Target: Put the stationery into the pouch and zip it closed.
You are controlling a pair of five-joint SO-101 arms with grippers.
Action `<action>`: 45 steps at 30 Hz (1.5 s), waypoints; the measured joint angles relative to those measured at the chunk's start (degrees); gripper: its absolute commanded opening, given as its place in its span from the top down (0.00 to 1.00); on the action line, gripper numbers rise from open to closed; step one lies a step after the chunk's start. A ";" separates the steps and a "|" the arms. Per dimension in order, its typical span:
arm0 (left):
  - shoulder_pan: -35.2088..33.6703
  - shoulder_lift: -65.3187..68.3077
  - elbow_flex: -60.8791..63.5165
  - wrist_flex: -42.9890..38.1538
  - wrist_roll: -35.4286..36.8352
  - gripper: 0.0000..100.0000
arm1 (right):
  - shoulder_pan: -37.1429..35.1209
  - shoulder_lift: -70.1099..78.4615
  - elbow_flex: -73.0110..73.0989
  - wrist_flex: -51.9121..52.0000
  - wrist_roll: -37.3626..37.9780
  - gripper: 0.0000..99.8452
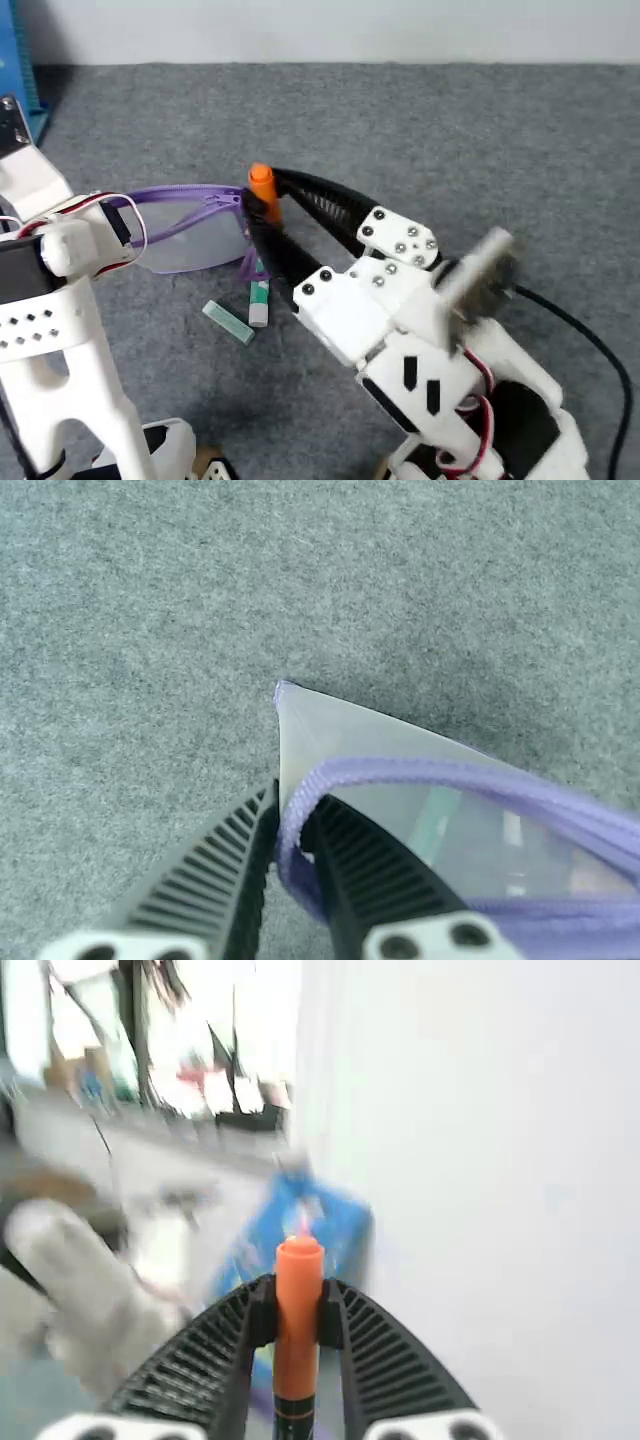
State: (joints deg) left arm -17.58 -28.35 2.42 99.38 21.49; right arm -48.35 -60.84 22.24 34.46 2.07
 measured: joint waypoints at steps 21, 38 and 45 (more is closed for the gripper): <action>0.00 0.00 0.00 0.00 0.00 0.99 | -3.08 23.56 11.08 -49.14 -0.18 0.99; 0.00 0.00 0.00 0.00 0.00 0.99 | -2.90 27.87 27.34 -58.29 -0.35 0.93; 0.00 0.00 0.00 0.00 0.00 0.99 | -2.02 23.65 27.16 -45.98 2.73 0.75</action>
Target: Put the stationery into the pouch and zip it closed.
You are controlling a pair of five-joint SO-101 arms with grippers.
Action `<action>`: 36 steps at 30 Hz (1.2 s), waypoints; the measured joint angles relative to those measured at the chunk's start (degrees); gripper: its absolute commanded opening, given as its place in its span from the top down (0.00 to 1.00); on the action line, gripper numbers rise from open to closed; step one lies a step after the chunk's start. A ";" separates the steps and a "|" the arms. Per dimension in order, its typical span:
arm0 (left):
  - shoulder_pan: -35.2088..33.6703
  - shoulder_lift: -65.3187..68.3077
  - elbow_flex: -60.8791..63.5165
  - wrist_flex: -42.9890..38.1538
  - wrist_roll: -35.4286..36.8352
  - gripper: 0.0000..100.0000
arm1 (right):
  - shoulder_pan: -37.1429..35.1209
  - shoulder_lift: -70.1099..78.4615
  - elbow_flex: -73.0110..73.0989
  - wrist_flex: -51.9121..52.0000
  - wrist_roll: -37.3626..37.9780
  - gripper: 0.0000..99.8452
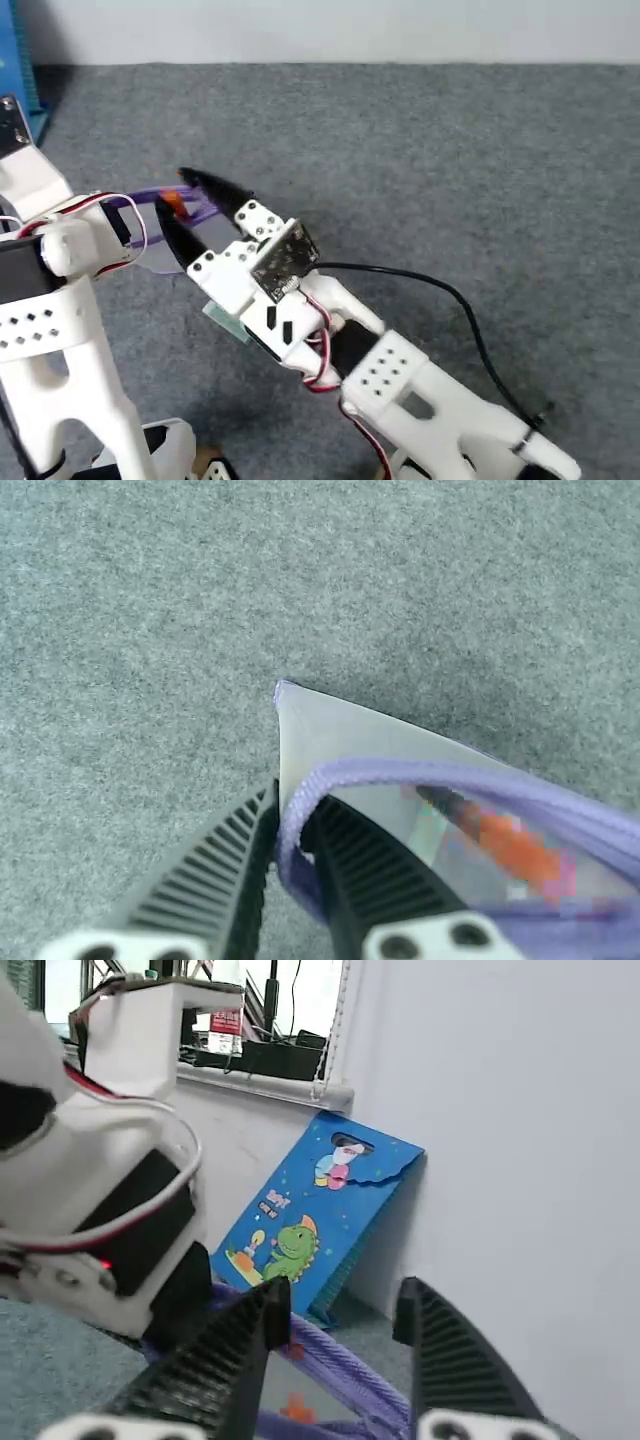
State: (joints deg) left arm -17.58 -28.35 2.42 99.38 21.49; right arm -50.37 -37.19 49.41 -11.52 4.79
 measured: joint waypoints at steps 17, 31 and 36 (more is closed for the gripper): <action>0.00 0.00 0.00 0.00 0.00 0.99 | 19.08 -4.66 -14.68 69.71 -16.79 0.75; 0.00 0.00 0.00 0.00 0.18 0.99 | 18.64 22.15 -6.07 51.43 -16.79 0.75; 0.00 0.00 0.00 0.00 0.18 0.99 | 17.49 33.67 -6.15 42.99 -16.62 0.75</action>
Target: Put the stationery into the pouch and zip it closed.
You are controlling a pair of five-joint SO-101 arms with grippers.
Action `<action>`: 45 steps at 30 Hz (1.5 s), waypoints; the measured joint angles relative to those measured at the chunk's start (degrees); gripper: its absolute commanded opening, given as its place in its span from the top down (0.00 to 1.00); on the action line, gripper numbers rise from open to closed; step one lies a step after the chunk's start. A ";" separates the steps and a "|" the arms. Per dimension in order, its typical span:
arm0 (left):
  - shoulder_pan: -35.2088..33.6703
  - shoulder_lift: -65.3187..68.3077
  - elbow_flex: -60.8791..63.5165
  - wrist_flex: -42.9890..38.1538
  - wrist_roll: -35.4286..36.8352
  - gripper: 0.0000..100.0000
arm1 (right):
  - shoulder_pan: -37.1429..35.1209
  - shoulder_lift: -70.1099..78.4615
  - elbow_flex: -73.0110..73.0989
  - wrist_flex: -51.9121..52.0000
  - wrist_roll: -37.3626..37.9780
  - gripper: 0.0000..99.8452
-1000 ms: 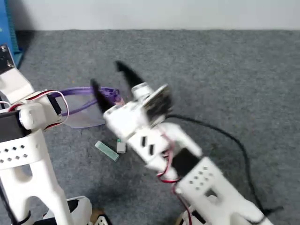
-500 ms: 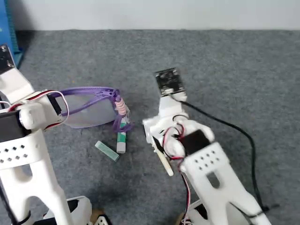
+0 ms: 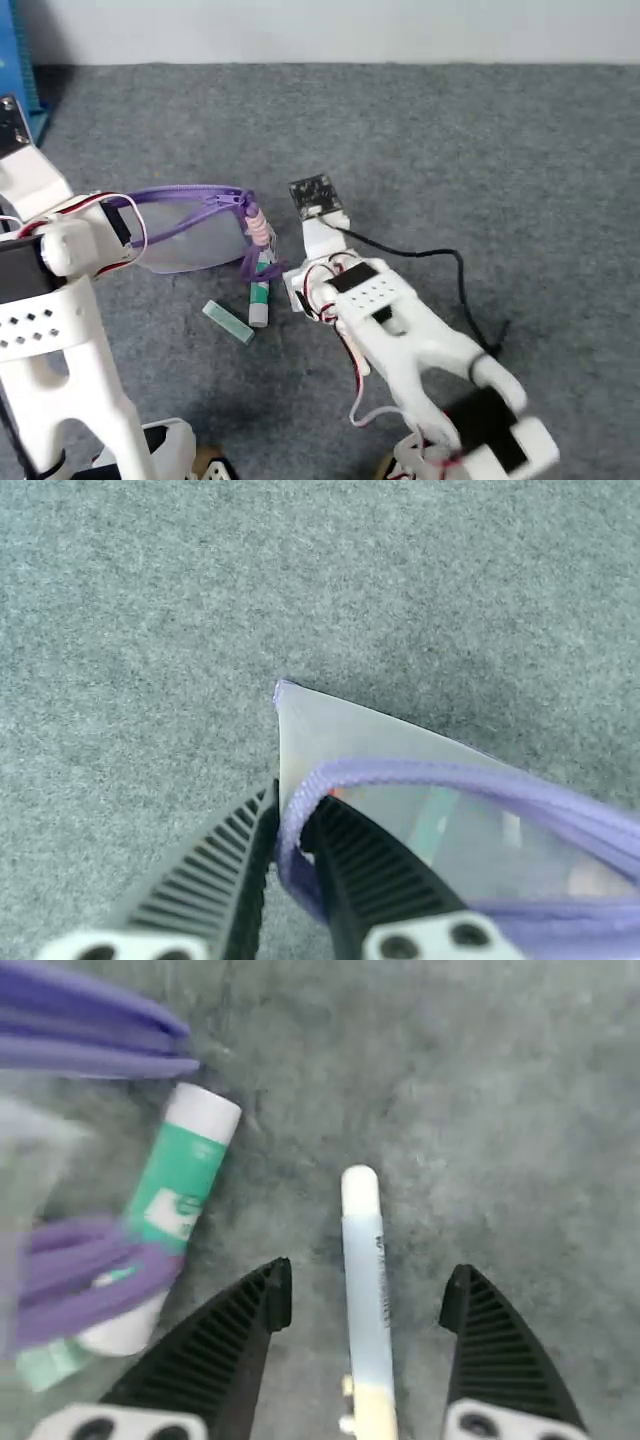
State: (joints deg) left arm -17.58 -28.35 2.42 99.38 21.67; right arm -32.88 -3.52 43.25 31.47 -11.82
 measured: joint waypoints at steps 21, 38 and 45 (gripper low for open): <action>0.00 0.00 0.00 0.00 0.00 0.99 | 0.18 9.76 -15.82 15.12 7.12 0.99; 0.00 0.00 0.00 0.00 0.00 0.99 | -1.93 -34.37 -15.12 33.23 11.43 0.99; 0.00 0.00 0.00 0.00 0.00 0.99 | -7.56 -49.05 -15.12 28.13 11.52 0.99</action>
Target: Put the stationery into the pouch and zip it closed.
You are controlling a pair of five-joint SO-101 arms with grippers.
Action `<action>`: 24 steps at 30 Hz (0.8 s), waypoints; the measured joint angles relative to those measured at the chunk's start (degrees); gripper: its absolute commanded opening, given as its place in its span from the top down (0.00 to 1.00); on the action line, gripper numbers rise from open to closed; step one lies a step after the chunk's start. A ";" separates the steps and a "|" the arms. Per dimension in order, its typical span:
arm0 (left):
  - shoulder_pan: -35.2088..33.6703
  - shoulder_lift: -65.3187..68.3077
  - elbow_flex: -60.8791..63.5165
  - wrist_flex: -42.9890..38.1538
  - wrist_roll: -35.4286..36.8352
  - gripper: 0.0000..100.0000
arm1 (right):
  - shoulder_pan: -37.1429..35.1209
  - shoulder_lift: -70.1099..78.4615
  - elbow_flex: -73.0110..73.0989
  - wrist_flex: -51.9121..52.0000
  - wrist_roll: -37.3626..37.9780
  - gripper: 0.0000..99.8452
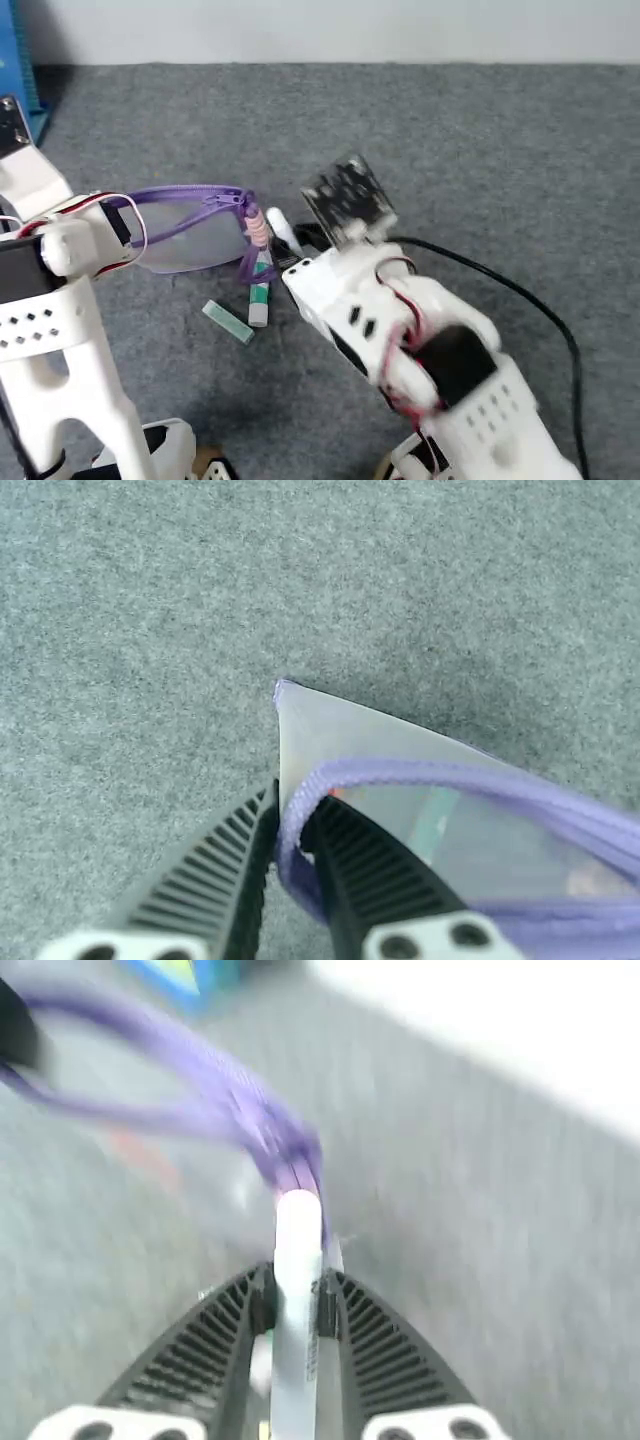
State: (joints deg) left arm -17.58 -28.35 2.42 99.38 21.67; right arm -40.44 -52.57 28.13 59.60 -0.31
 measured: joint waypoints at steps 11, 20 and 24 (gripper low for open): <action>0.00 0.00 0.00 0.00 0.00 0.99 | -4.75 -12.48 0.00 -16.09 -0.26 0.99; 0.00 0.00 0.00 0.00 1.23 0.99 | -4.92 -11.78 3.08 -37.45 -3.16 0.99; 1.41 0.00 0.00 0.00 2.64 0.99 | -4.92 -5.01 6.15 -49.05 -3.16 0.99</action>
State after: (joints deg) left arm -16.18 -28.35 2.42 99.38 24.31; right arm -45.36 -57.58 34.29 10.55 -3.47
